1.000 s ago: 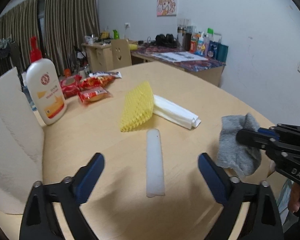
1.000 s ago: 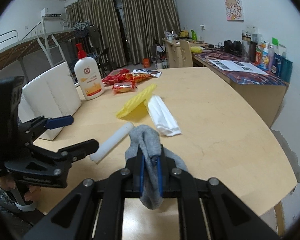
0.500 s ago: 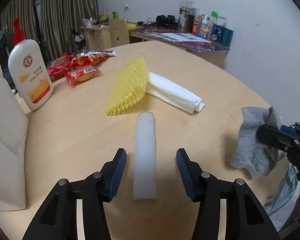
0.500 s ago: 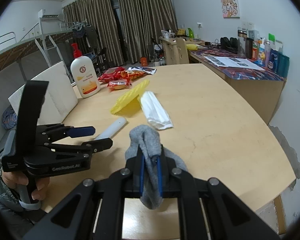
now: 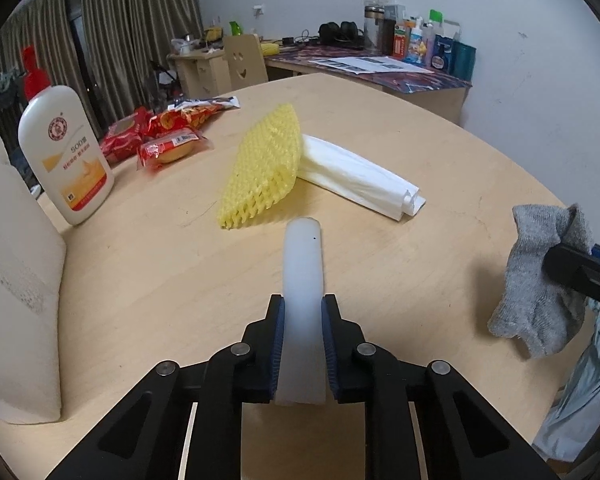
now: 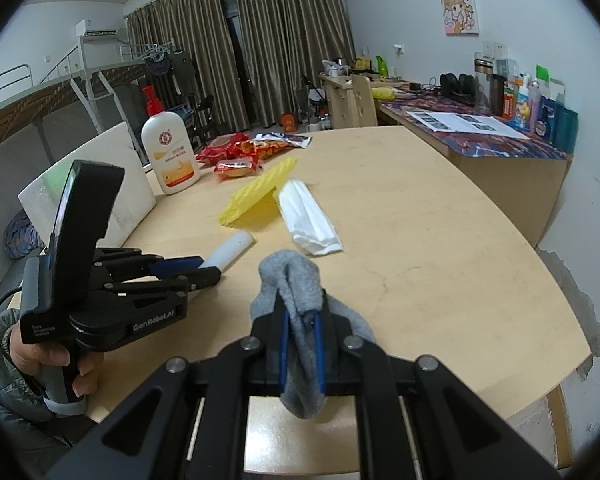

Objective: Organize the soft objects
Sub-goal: 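Grasp the white tube with the left gripper while the right gripper holds the sock, then carry the white tube and grey sock over the white foam box with both grippers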

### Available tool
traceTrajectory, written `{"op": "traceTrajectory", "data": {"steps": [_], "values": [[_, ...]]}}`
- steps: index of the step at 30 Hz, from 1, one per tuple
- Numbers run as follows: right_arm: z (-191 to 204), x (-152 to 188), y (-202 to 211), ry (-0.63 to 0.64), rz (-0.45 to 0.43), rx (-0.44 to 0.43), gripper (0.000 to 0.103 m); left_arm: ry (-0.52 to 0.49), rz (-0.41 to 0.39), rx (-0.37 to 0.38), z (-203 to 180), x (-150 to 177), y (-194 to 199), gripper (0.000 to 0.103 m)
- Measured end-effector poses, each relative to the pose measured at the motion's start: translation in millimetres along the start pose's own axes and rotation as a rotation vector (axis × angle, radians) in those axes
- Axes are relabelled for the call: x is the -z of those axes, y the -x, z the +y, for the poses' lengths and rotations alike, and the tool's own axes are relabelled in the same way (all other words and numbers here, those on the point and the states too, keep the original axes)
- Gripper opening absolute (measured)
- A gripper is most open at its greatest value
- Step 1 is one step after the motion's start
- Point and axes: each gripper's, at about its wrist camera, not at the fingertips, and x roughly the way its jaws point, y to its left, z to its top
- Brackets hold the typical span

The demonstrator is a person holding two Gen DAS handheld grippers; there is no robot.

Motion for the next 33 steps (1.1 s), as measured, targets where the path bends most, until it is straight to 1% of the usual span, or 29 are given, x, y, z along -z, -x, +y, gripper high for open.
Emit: {"op": "traceTrajectory", "data": {"steps": [3,6,12,20,26,33], "values": [[0,0,3,0.001,-0.004,0.003,0.014,-0.034,-0.024,-0.012,-5,0,5,0.013],[1,-1,5,-0.003,-0.009,0.005,0.014,-0.04,-0.038,0.008,-5,0,11,0.013],[8,-4,12,0.005,-0.023,0.007,0.014,-0.045,-0.12,-0.001,-1,-3,41,0.013],[31,-13,26,0.035,-0.067,-0.012,0.014,-0.017,-0.226,-0.02,14,1,95,0.013],[53,-21,36,0.072,-0.104,-0.037,0.014,0.014,-0.297,-0.035,28,10,138,0.013],[79,-31,51,0.12,-0.145,-0.079,0.014,0.066,-0.373,-0.072,47,24,184,0.013]]}}
